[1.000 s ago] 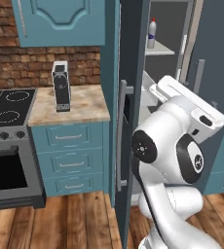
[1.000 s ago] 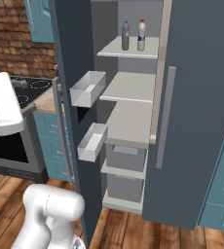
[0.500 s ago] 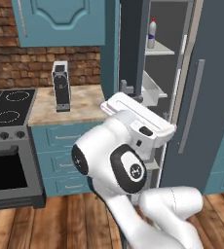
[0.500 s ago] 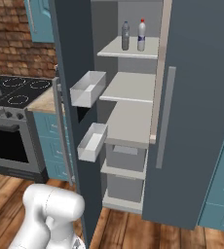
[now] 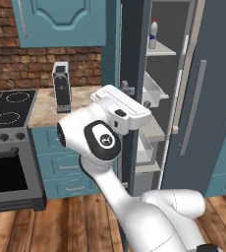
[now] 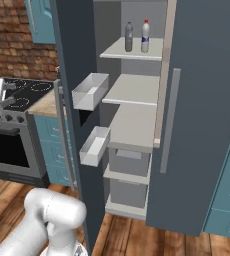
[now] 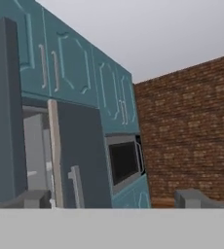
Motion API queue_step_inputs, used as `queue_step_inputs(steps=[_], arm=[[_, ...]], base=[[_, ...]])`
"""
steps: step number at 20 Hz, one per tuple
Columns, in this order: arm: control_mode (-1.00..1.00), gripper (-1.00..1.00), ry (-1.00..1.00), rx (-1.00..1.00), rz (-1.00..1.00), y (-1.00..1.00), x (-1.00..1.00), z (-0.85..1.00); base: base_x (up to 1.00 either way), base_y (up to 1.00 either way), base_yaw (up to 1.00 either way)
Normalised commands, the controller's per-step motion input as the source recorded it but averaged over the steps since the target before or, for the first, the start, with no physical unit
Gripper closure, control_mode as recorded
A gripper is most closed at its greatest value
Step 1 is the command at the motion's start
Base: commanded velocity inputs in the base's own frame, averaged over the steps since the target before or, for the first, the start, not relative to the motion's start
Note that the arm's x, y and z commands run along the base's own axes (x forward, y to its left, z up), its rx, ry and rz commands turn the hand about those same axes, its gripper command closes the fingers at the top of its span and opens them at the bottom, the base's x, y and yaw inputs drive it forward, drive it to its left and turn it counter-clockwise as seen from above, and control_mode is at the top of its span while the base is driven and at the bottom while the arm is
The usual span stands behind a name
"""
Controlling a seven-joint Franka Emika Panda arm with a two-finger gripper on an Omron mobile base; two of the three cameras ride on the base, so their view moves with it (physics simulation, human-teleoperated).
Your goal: Take the bottled waters from the counter and place them in the freezer to freeze. Close the freezer door after placing the bottles.
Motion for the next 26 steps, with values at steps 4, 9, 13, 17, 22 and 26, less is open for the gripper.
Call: queue_step_inputs(steps=[4,9,13,17,22,26], arm=[[-1.00,-1.00,0.00,0.00,-0.05,0.17,0.59,-0.23],[-1.00,-1.00,0.00,0.02,-0.03,0.08,0.40,-0.40],[-1.00,-1.00,0.00,0.00,-0.01,0.00,0.47,-0.27],[-1.00,-1.00,0.00,0.00,0.00,-0.03,0.59,-0.28],[-1.00,-1.00,0.00,0.04,0.00,-0.08,0.58,-0.19],[-1.00,-1.00,0.00,0.09,0.00,-0.31,0.20,-0.03]], base=[[0.00,0.00,0.00],[0.00,0.00,0.00],[0.00,0.00,0.00],[0.00,0.00,0.00],[0.00,0.00,0.00],[0.00,0.00,0.00]])
